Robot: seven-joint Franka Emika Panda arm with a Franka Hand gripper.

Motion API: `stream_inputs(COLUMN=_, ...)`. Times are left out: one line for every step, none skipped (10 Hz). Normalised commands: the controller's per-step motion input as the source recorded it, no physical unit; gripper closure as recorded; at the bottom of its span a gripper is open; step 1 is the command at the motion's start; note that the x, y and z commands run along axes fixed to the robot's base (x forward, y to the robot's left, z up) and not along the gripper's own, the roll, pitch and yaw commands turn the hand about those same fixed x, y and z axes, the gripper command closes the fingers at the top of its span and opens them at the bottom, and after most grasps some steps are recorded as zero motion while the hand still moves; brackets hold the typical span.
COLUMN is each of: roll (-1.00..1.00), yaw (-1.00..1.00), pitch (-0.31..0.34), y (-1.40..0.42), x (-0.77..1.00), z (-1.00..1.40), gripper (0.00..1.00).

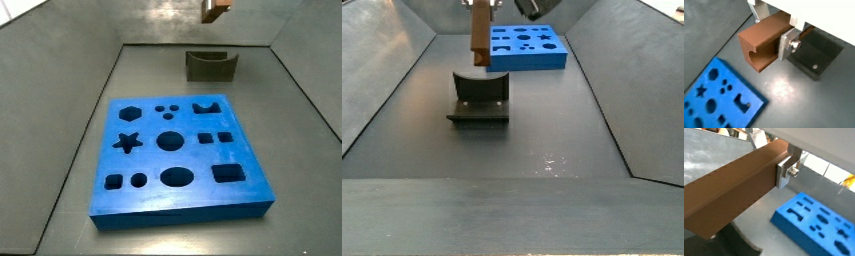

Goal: Pick up the arch object. Move up. Place the arch object on the fixture. Regrasp the arch object. Rotate the arch object. Move to above the board. Insert the arch object.
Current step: Place the arch object on the fixture.

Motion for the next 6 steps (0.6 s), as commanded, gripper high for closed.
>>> stream_inputs(roll=-1.00, yaw=-0.12, pitch=0.202, y=0.04, x=0.09, z=-0.02, gripper=1.00)
stream_inputs(roll=-1.00, yaw=-0.14, pitch=0.208, y=0.04, x=0.09, z=-0.02, gripper=1.00)
stream_inputs(roll=-0.85, yaw=-0.20, pitch=0.187, y=0.04, x=0.09, z=-0.02, gripper=1.00)
stream_inputs(roll=-0.73, yaw=-0.21, pitch=0.164, y=0.05, x=0.09, z=-0.02, gripper=1.00)
stream_inputs(roll=-0.49, yaw=-0.22, pitch=0.113, y=0.05, x=0.09, z=-0.02, gripper=1.00)
stream_inputs(roll=-0.32, yaw=-0.21, pitch=0.077, y=0.04, x=0.09, z=-0.02, gripper=1.00)
